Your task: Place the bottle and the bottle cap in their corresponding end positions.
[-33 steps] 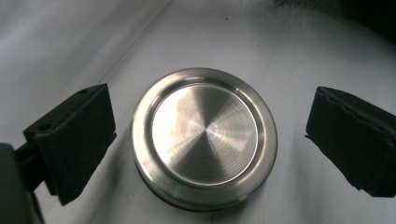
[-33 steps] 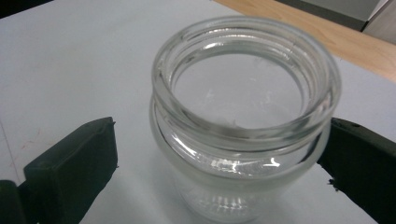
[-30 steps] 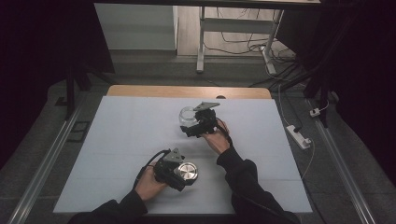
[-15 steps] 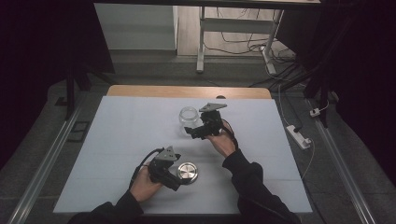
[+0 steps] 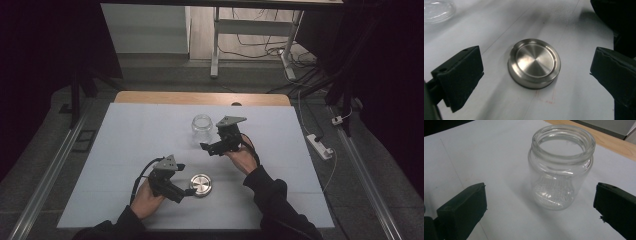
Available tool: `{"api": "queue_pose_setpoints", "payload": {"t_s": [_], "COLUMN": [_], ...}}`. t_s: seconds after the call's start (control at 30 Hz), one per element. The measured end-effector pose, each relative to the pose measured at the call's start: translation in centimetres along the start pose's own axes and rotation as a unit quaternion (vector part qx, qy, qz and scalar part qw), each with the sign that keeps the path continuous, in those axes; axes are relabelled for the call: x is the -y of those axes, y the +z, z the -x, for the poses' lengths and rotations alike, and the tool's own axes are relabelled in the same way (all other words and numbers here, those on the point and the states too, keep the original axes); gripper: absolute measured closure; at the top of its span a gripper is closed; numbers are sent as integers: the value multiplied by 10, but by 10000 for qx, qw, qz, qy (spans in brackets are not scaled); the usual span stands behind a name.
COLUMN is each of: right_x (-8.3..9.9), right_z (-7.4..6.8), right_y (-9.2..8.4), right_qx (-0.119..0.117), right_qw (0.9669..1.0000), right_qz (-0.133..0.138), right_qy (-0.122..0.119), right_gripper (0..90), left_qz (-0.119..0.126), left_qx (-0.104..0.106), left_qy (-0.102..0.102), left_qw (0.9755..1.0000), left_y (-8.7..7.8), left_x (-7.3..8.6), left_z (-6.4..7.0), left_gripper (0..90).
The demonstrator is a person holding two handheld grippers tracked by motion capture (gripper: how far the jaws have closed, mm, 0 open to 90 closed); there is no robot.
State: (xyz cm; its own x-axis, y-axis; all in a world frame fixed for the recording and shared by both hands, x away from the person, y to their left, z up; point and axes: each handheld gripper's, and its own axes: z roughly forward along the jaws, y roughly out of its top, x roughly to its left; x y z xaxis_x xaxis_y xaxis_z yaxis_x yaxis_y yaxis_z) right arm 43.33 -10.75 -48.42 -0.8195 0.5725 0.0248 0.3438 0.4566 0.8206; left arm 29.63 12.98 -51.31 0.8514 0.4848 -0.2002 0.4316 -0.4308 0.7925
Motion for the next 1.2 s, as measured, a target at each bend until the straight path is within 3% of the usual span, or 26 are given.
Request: {"api": "queue_pose_setpoints", "payload": {"t_s": [0.3,0.9,1.2], "right_x": [5,11,21], "right_z": [-5,-31,-38], "right_y": [-13,-38,-54], "right_qx": [-147,-338,-394], "right_qw": [9999,9992,9992], "right_qz": [44,-208,-76], "right_qy": [75,109,50], "right_gripper": [0,0,0], "left_qz": [112,34,54], "left_qx": [-181,-473,-625], "left_qy": [-208,-277,-455], "left_qw": [9996,9985,9970], "left_y": [-16,-38,-57], "left_x": [4,13,23], "left_z": [-7,-8,-7], "left_gripper": [0,0,0]}}
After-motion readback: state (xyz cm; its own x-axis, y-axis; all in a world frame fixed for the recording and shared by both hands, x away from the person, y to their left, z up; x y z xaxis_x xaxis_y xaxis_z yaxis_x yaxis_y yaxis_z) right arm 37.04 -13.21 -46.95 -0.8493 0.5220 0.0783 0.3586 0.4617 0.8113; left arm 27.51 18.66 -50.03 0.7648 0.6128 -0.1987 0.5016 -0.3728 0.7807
